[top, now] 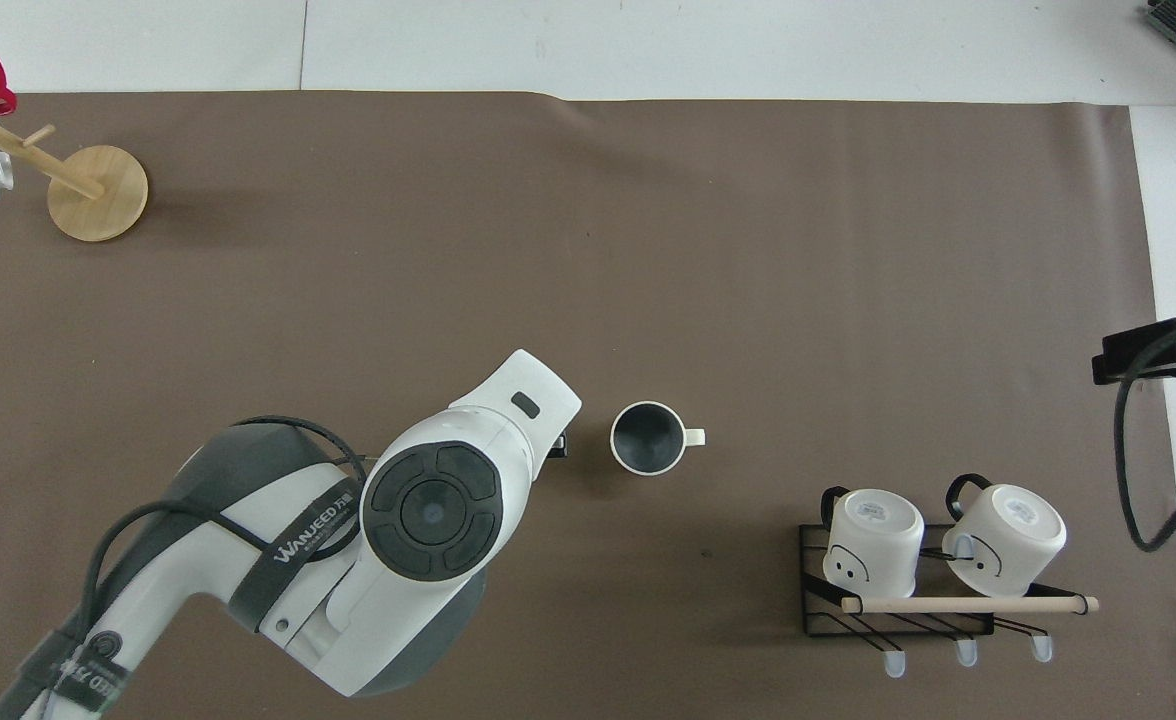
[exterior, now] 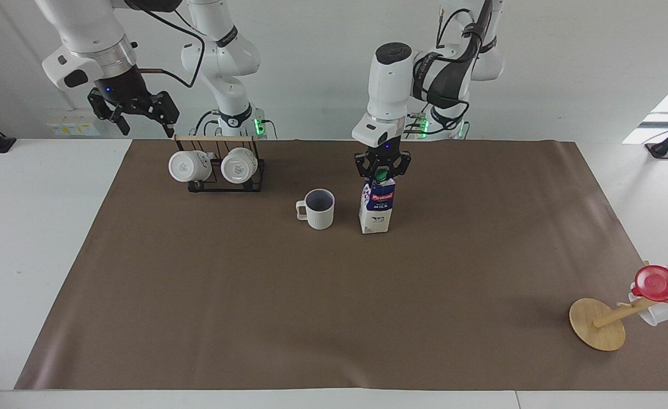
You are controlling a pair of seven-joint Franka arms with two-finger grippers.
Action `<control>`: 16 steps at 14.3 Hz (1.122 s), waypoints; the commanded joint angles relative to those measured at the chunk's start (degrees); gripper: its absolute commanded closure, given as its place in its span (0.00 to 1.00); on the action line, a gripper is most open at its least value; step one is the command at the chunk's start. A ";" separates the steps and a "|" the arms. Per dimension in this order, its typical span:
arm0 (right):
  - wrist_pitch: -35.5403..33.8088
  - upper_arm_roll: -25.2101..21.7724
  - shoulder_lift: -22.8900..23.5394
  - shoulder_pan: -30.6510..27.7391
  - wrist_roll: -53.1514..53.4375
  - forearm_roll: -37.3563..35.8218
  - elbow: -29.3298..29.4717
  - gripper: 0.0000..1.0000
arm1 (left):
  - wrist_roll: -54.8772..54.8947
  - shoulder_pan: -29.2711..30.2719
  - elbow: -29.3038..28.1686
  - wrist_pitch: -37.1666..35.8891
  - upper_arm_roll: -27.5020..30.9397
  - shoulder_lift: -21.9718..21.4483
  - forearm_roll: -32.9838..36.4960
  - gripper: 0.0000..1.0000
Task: Place cup and milk on table
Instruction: 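Lift the carton with the left gripper while the right gripper withdraws, then set the milk carton down beside the mug and release it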
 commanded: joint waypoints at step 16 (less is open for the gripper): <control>0.31 0.40 -1.59 -0.65 -1.42 -0.21 -1.86 0.00 | 3.74 1.10 13.87 -17.56 1.93 1.15 0.42 0.00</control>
